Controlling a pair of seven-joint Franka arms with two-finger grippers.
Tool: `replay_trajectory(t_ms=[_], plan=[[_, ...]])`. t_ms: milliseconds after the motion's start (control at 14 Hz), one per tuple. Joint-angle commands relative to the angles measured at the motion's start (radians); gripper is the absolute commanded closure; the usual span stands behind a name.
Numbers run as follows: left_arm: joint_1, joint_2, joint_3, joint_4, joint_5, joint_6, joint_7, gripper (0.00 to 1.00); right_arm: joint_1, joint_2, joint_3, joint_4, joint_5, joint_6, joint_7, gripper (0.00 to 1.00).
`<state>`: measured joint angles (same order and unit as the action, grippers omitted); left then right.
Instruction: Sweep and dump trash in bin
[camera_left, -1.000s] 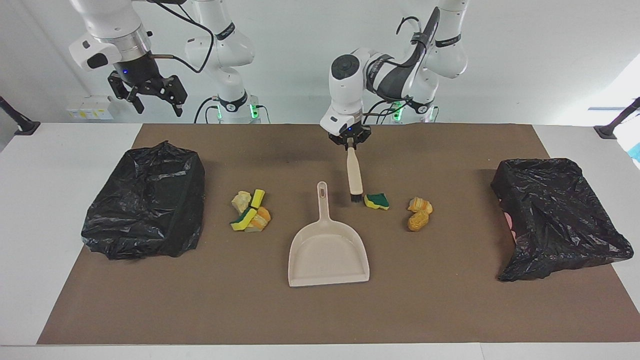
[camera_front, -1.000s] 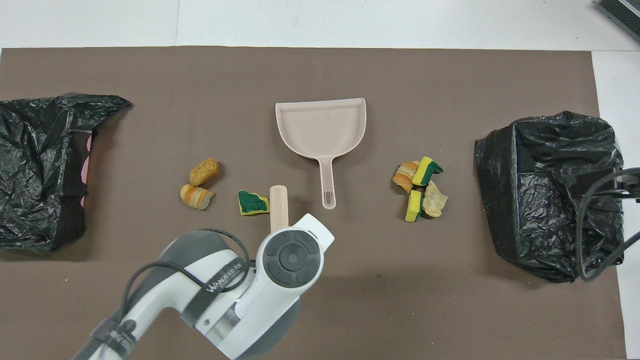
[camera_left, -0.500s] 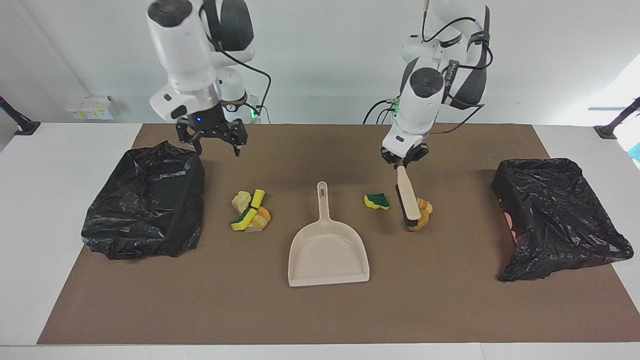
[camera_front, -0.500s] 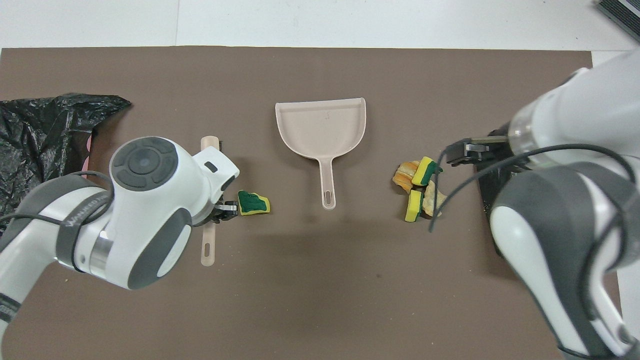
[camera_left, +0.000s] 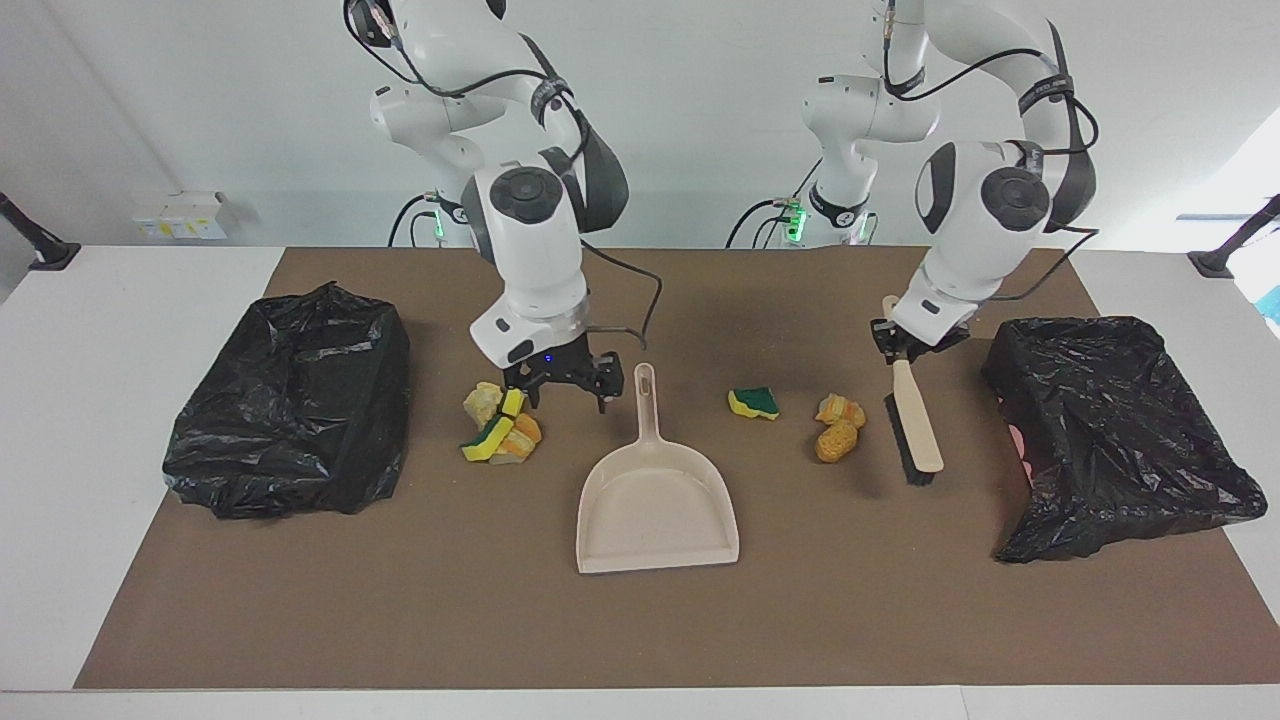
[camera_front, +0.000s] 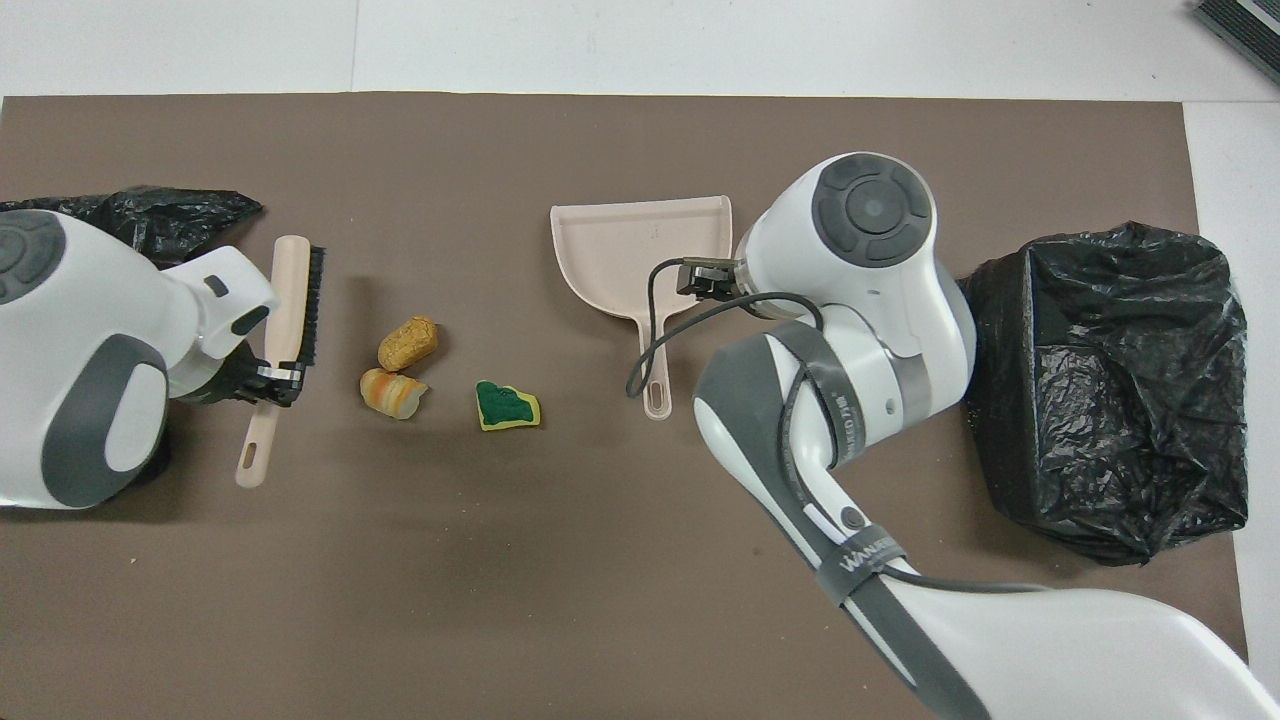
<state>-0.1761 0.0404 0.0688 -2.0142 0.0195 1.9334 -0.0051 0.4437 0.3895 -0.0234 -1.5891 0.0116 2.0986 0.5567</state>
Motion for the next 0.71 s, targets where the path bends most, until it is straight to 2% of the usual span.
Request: replay_trajectory(t_ms=[0,214,571,643], plan=[[0.076,-0.011,-0.015,-0.075,0.008,0.082,0.146,1.0,0.038,0.08,0.01,0.043,0.019,0.056,0.031,0.0],[0.084,-0.01,-0.015,-0.116,0.008,0.127,0.178,1.0,0.085,0.101,0.016,0.029,0.025,0.09,0.025,0.0],[0.015,0.009,-0.018,-0.178,0.008,0.212,0.16,1.0,0.095,0.088,0.037,-0.037,0.045,0.093,-0.035,0.0],[-0.002,0.009,-0.018,-0.182,0.008,0.213,0.162,1.0,0.098,0.089,0.037,-0.04,0.045,0.092,-0.055,0.12]])
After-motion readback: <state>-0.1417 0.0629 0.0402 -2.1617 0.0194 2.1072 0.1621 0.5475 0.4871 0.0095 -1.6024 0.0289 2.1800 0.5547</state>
